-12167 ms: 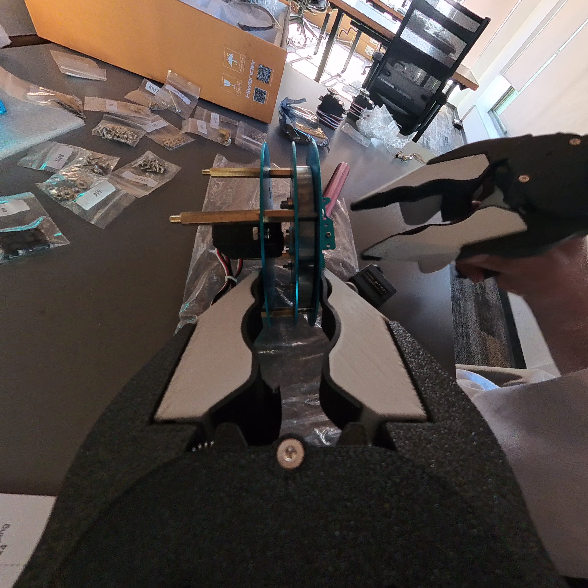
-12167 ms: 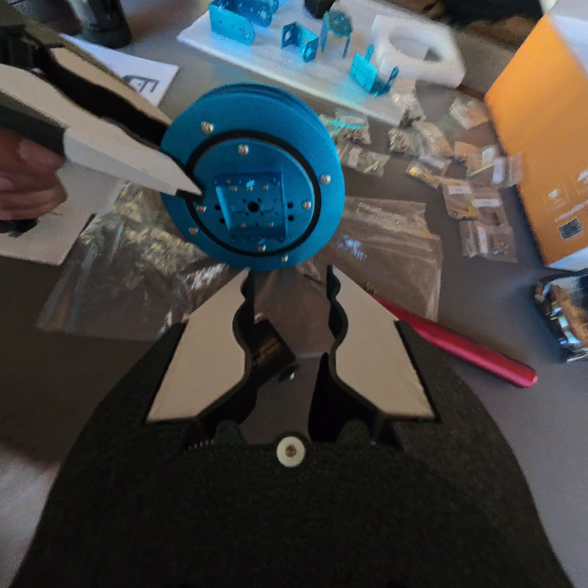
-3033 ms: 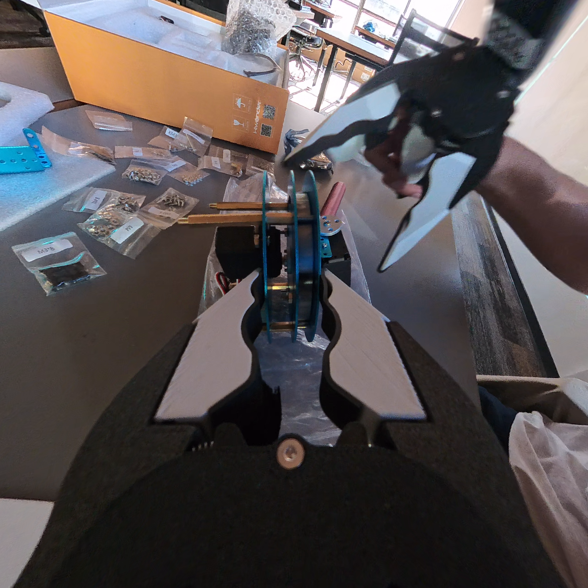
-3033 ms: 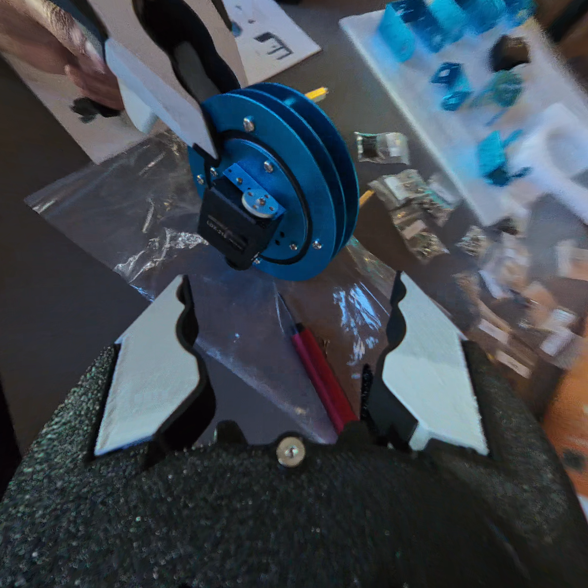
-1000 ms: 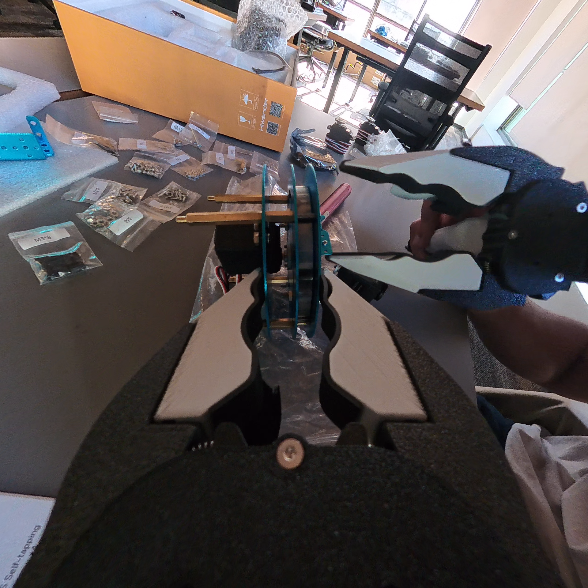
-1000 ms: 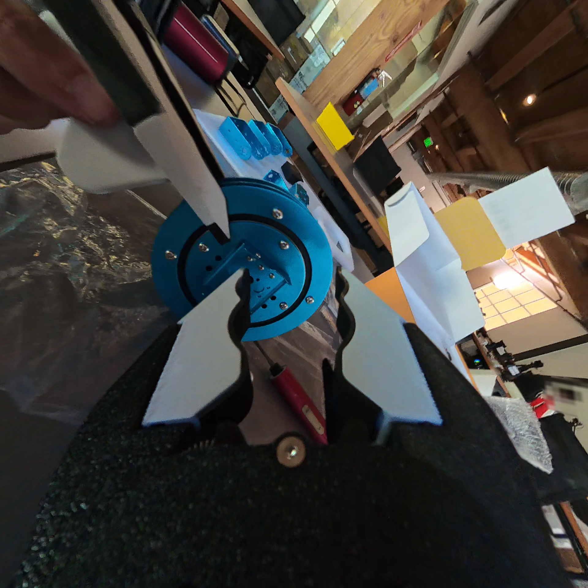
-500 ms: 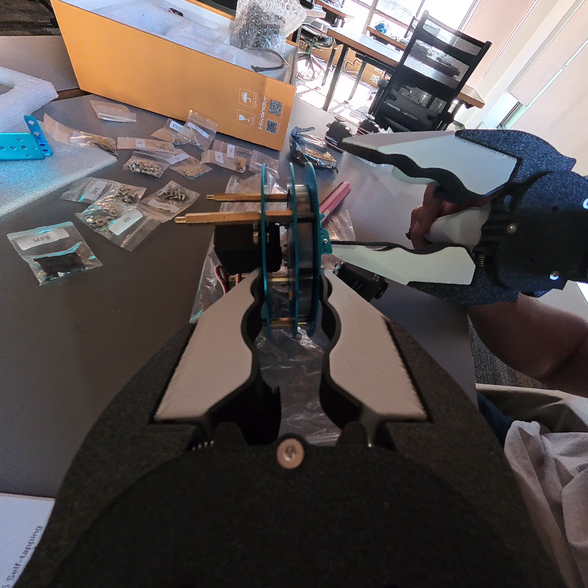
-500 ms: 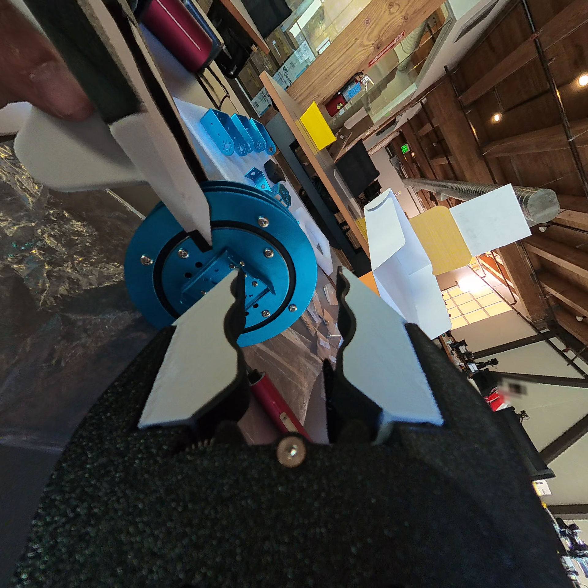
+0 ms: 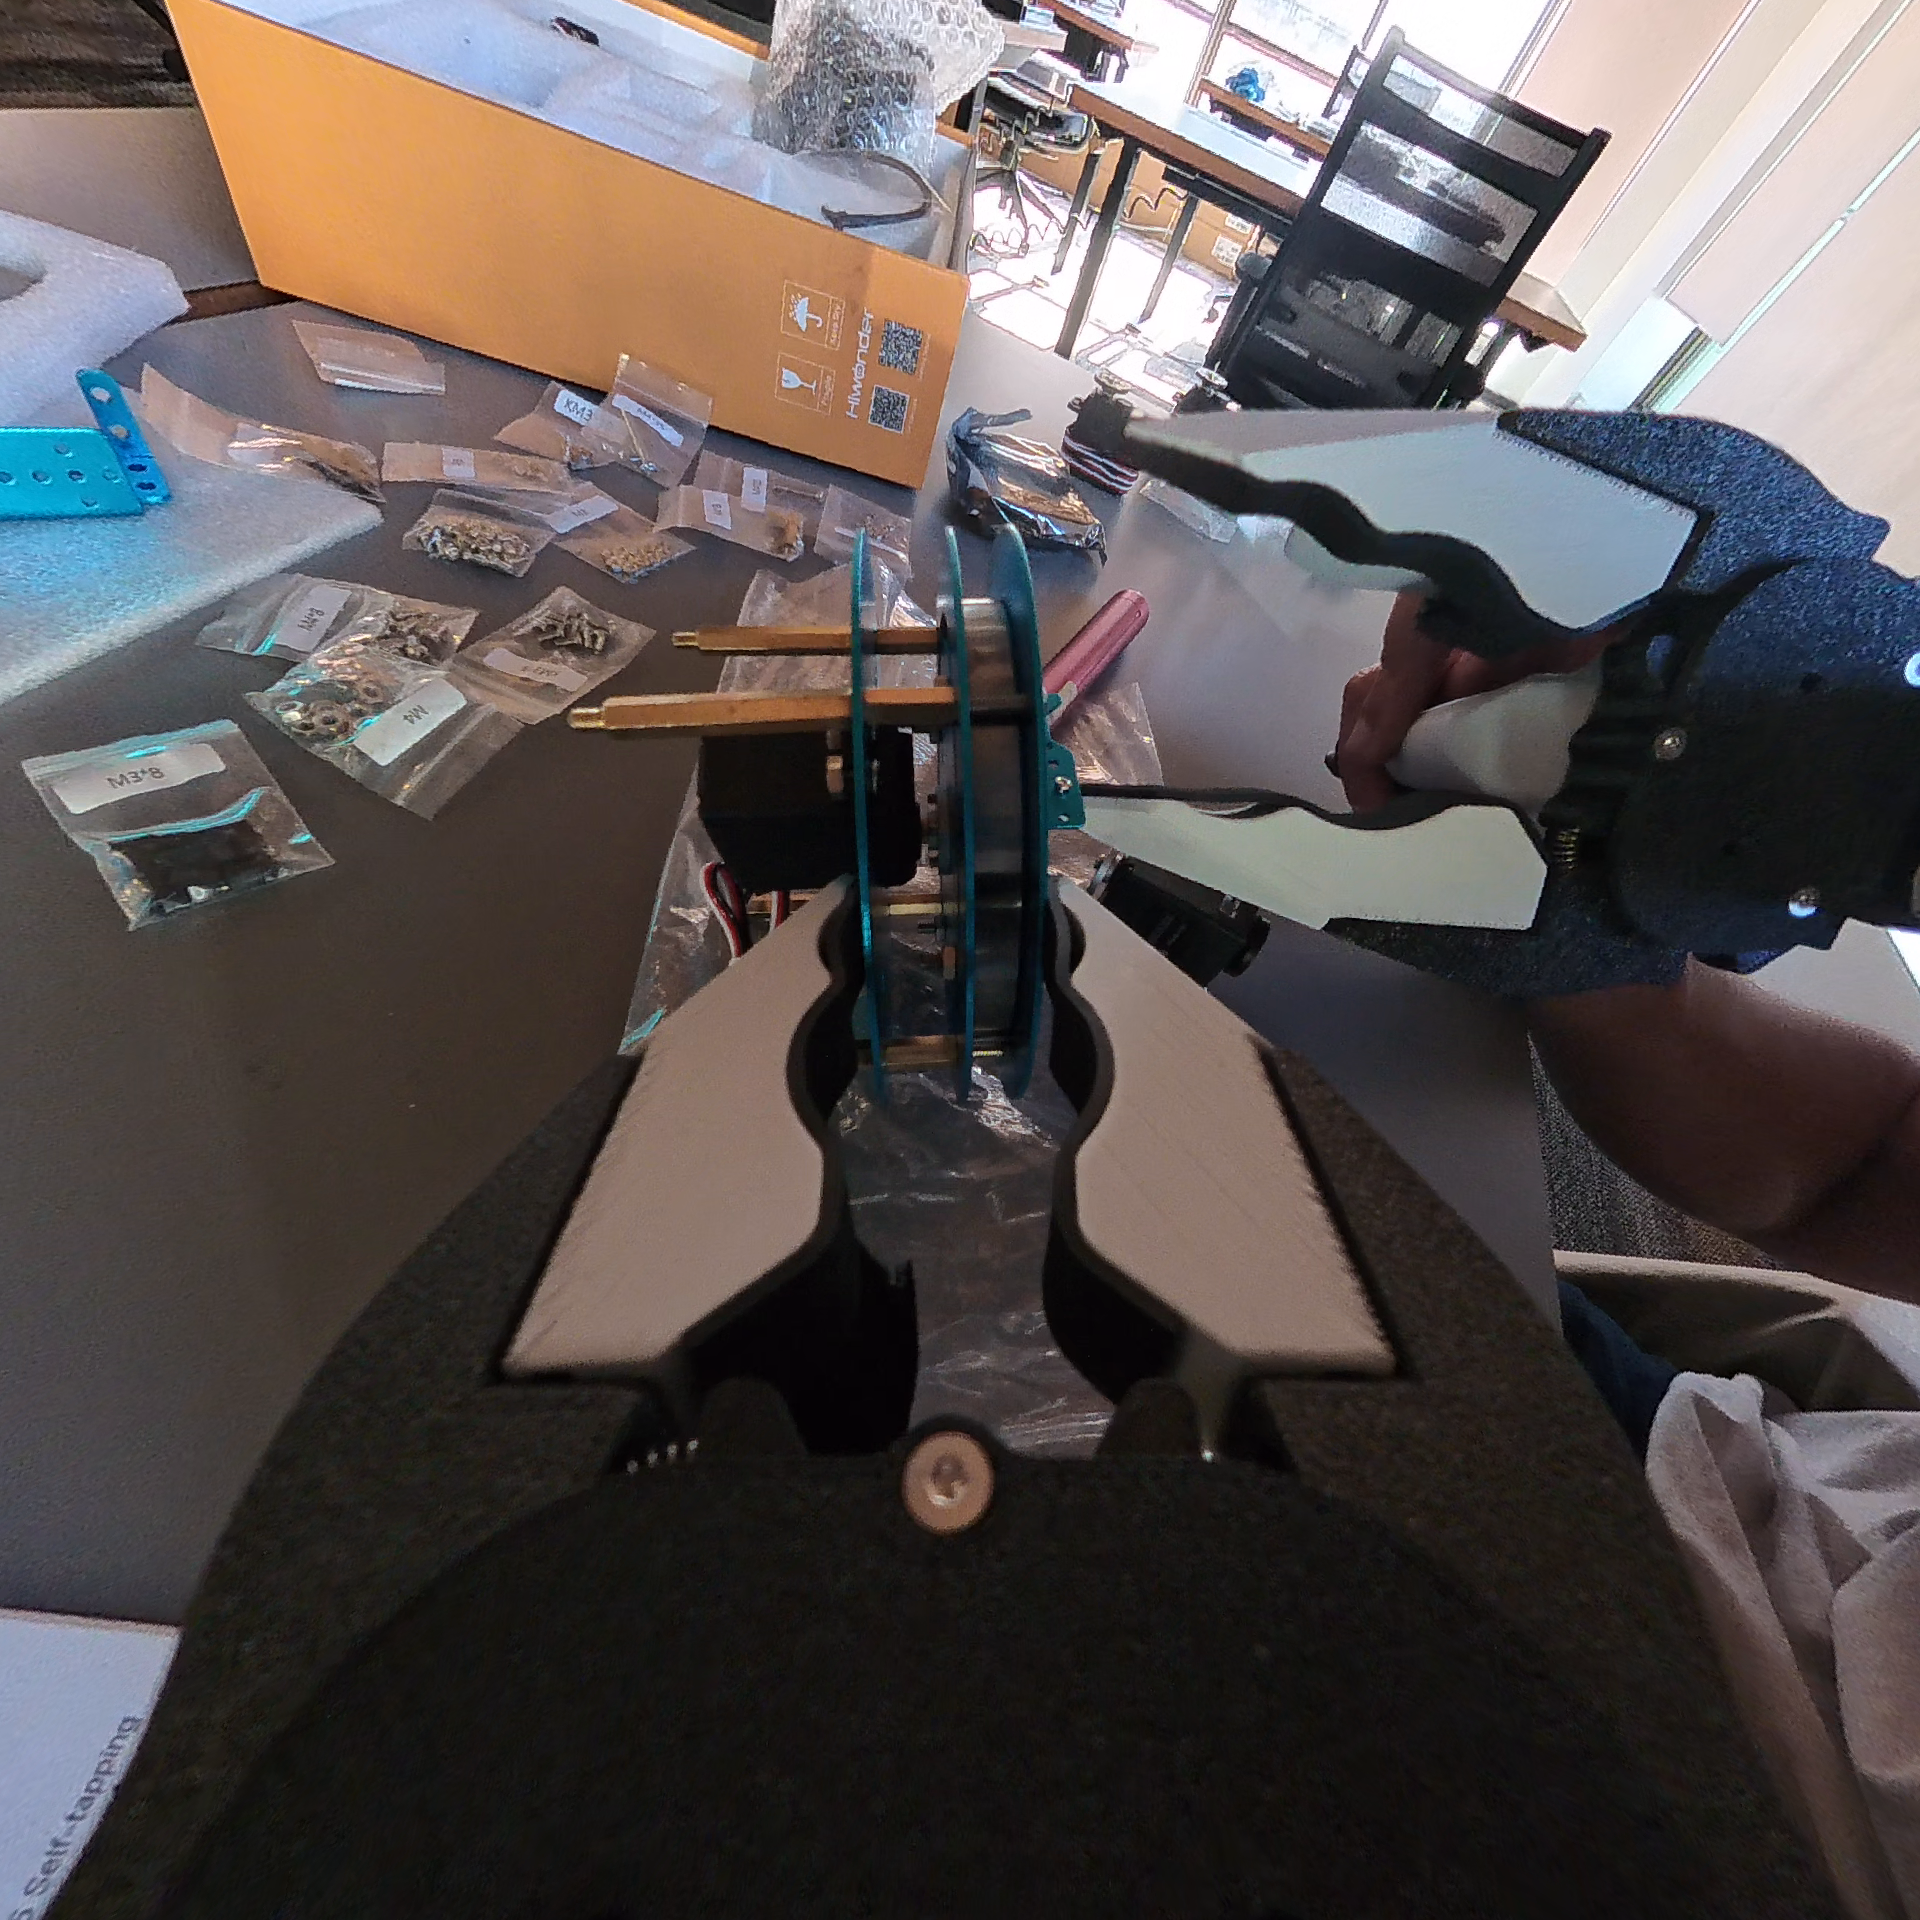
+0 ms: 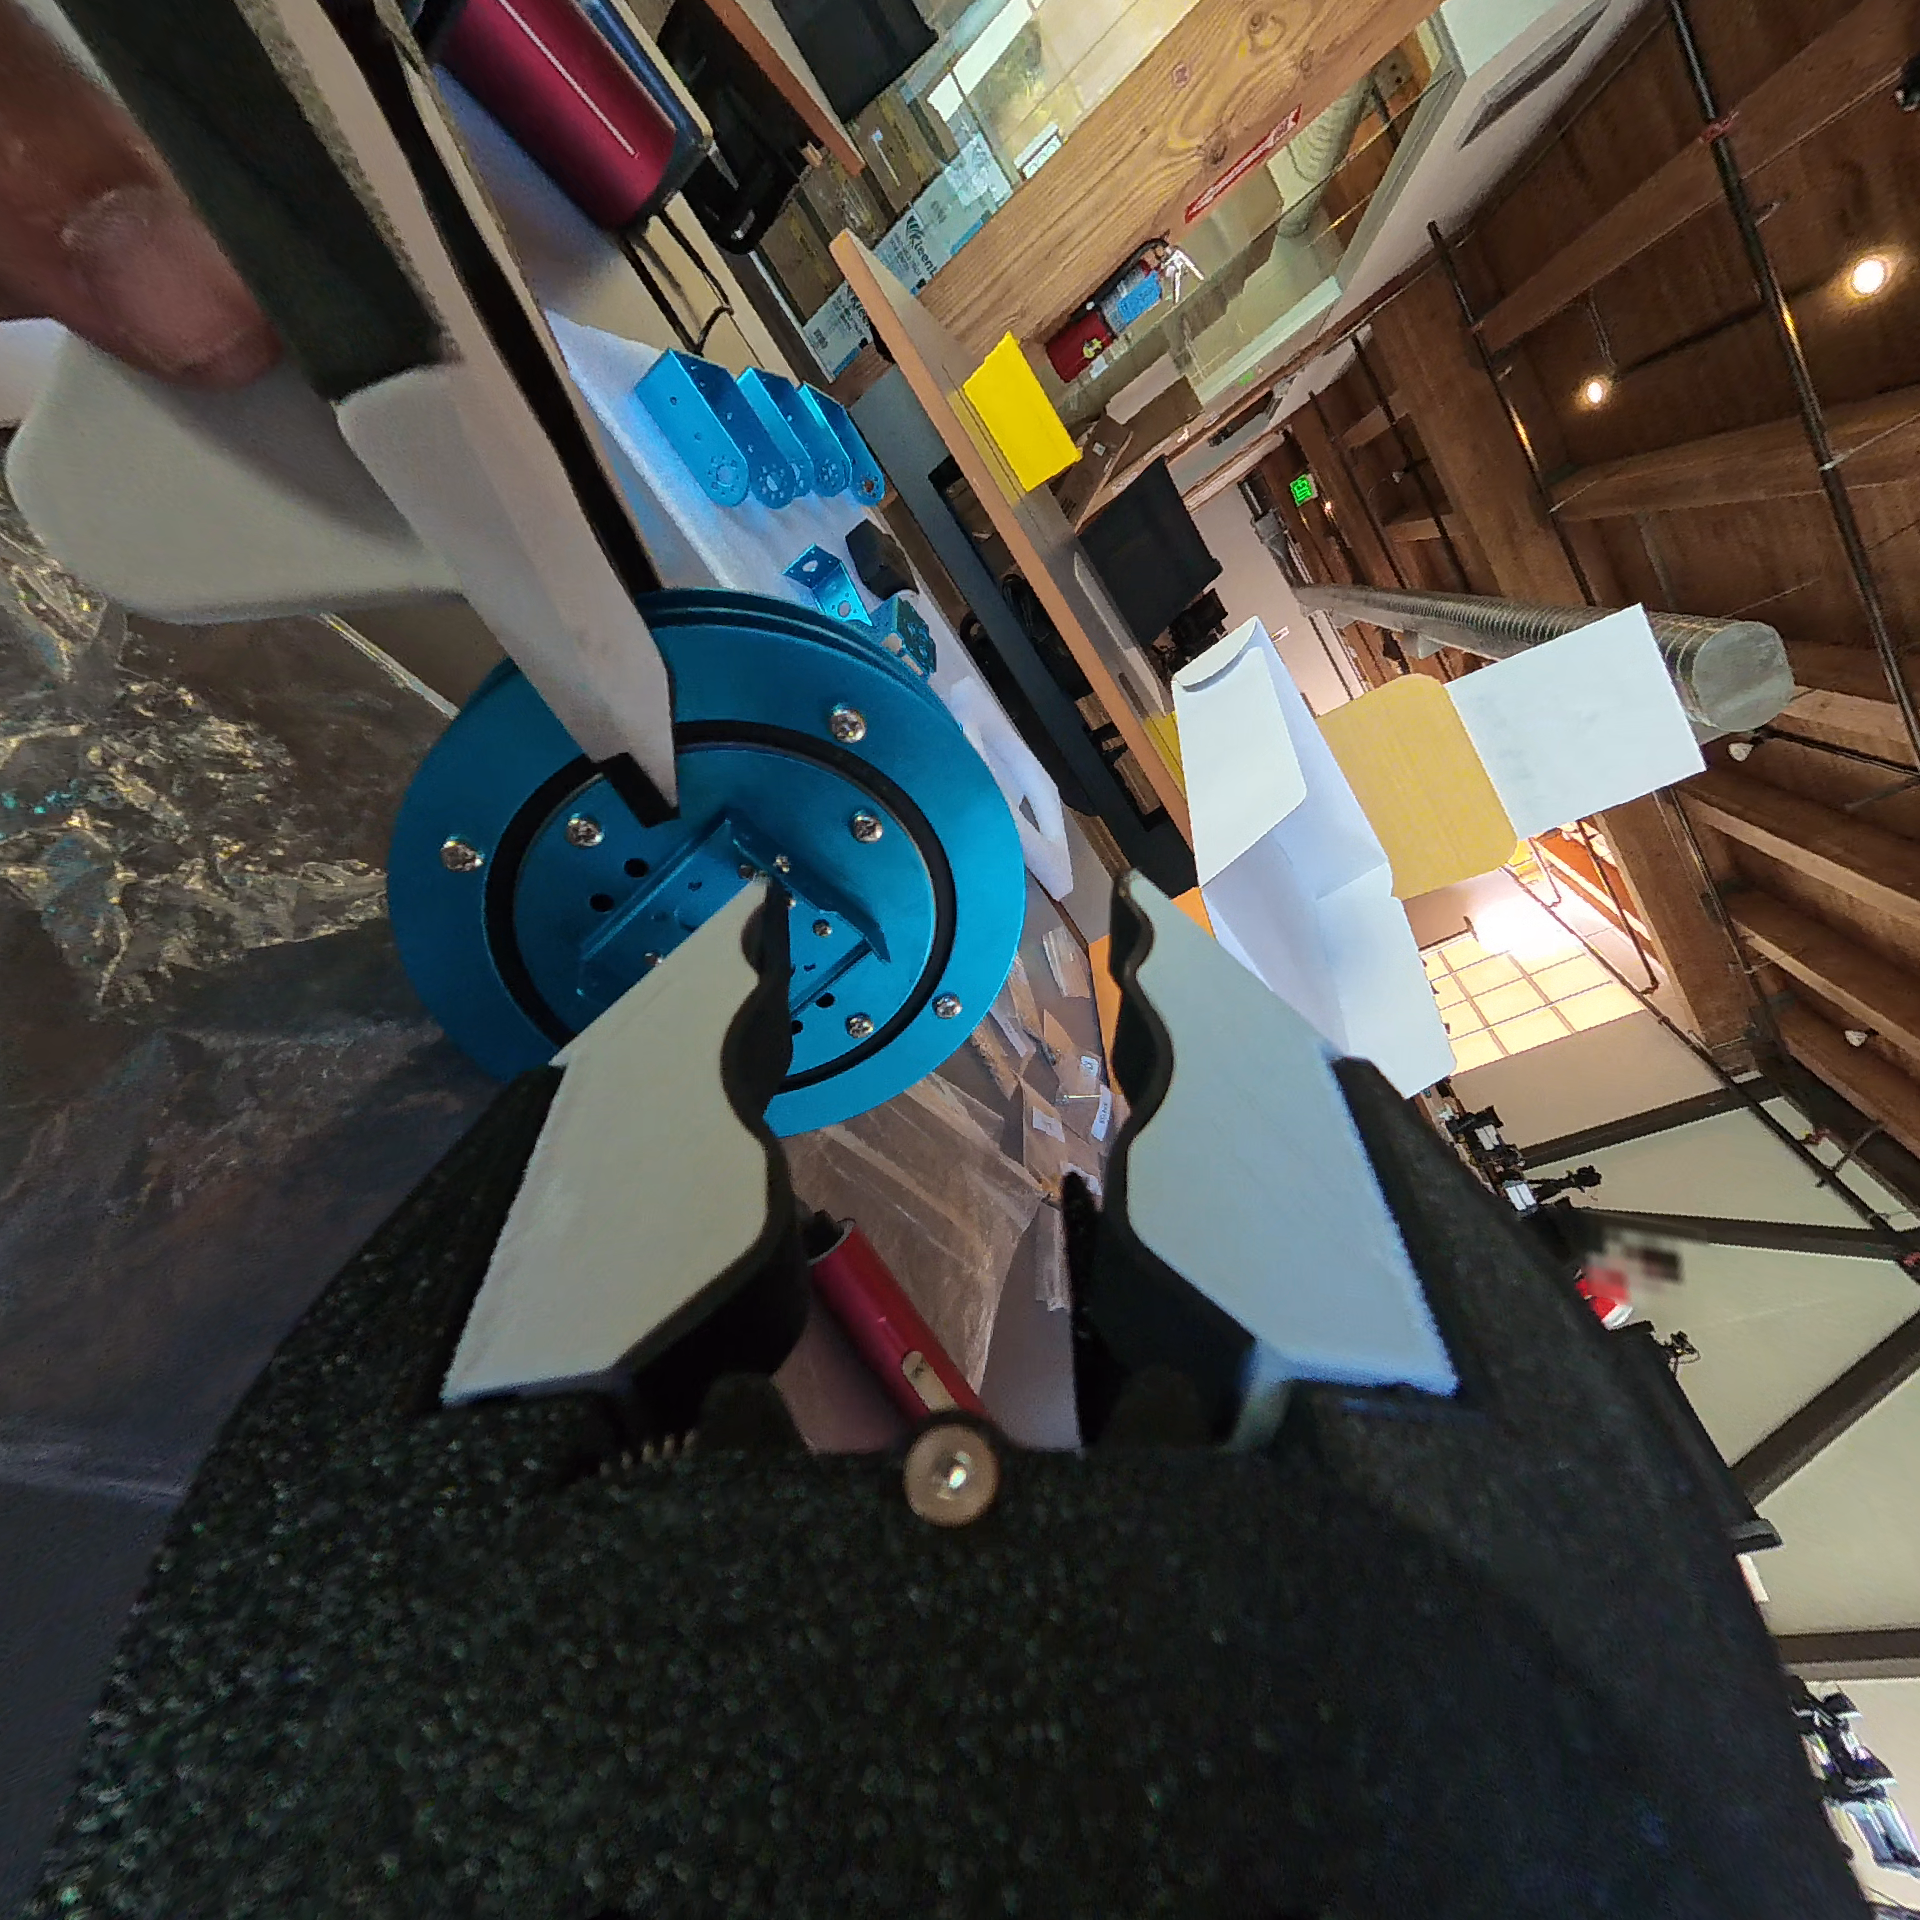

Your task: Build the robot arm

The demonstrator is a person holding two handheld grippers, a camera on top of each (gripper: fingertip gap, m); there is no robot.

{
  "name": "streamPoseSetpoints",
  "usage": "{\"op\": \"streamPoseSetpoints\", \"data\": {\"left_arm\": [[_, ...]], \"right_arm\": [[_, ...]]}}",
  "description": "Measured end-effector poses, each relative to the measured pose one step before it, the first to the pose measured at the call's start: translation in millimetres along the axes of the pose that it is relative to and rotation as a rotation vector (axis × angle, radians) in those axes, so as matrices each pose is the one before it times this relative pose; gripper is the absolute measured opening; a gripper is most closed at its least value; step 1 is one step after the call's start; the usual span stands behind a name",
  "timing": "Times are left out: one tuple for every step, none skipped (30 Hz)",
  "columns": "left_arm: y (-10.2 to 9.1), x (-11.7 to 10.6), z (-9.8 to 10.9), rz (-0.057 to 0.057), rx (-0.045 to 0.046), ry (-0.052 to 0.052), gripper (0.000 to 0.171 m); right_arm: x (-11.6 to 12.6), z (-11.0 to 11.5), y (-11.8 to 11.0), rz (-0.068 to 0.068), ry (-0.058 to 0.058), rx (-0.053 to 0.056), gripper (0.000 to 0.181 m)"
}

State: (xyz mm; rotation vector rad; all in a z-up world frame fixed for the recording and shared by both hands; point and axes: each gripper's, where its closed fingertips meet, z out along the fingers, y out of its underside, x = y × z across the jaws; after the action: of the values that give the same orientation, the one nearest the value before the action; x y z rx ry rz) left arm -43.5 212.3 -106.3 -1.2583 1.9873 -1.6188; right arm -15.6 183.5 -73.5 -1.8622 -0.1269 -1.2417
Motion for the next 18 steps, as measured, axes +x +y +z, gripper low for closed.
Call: {"op": "streamPoseSetpoints", "data": {"left_arm": [[0.03, 0.04, 0.05, 0.0002, -0.00019, -0.0001, 0.032], [0.05, 0.02, -0.09, 0.0009, -0.00069, -0.0006, 0.032], [0.11, 0.0, 0.01, 0.0002, -0.0008, -0.0004, 0.032], [0.11, -0.15, -0.06, -0.0006, -0.00046, 0.0004, 0.032], [0.17, -0.04, -0.14, -0.0007, -0.00056, 0.0007, 0.033], [0.05, -0.04, -0.16, -0.0009, -0.00037, 0.0004, 0.032], [0.05, -0.07, 0.03, -0.001, -0.00005, 0.0002, 0.032], [-0.07, 0.1, 0.09, 0.0008, -0.00015, -0.0002, 0.032], [-0.13, 0.07, 0.1, 0.0016, -0.00033, -0.0007, 0.032], [-0.04, 0.16, 0.09, 0.0008, 0.0, -0.0007, 0.032], [0.01, 0.08, 0.02, 0.0002, 0.00027, -0.0003, 0.032], [0.01, -0.06, -0.07, -0.0001, -0.00011, 0.0, 0.032], [0.07, -0.06, 0.02, -0.0004, -0.00021, 0.0006, 0.032], [0.1, -0.07, -0.1, -0.0004, -0.0001, 0.0006, 0.032], [-0.02, 0.04, 0.07, 0.0002, 0.00014, -0.0002, 0.032], [-0.08, 0.06, 0.05, 0.0007, 0.00028, -0.0009, 0.032], [0.03, 0.05, 0.07, 0.0007, 0.00014, -0.0008, 0.032], [0.04, -0.02, 0.05, 0.0005, -0.00025, -0.0004, 0.032]], "right_arm": [[0.23, -0.33, -0.18, -0.0039, 0.0052, 0.0004, 0.061], [0.43, -0.18, -0.05, -0.0006, 0.0046, -0.0007, 0.061], [0.09, 0.02, -0.12, 0.0015, 0.0008, 0.0004, 0.061], [0.29, 0.1, -0.05, 0.0022, 0.0014, 0.0015, 0.062], [-0.04, -0.04, -0.23, 0.0018, -0.0007, 0.0025, 0.062], [-1.36, -0.35, -0.52, -0.0041, -0.0043, 0.0056, 0.061], [-2.53, -0.76, -0.75, -0.0145, -0.0072, 0.0069, 0.058], [-1.11, -0.53, -0.62, -0.0171, 0.0051, 0.0026, 0.058], [-0.63, -0.21, -0.18, -0.0124, 0.0075, -0.002, 0.058], [-0.29, 0.05, -0.5, -0.0048, 0.0049, 0.0014, 0.058], [-0.29, -0.02, -1.15, 0.0009, 0.001, 0.0076, 0.059], [0.15, 0.49, 0.42, -0.0038, 0.0041, -0.002, 0.059], [1.0, 0.39, 0.6, -0.0025, 0.0079, -0.0029, 0.06], [0.79, -0.13, -0.27, 0.0022, 0.0037, 0.0017, 0.061], [1.34, -0.15, 0.22, 0.0029, 0.0055, -0.0023, 0.062], [1.58, -0.1, 0.82, -0.0042, 0.0071, -0.0043, 0.062], [1.66, -0.52, 0.07, -0.0034, 0.0076, 0.0027, 0.064], [0.41, -0.53, -0.07, 0.0081, -0.0007, 0.0021, 0.065]]}}
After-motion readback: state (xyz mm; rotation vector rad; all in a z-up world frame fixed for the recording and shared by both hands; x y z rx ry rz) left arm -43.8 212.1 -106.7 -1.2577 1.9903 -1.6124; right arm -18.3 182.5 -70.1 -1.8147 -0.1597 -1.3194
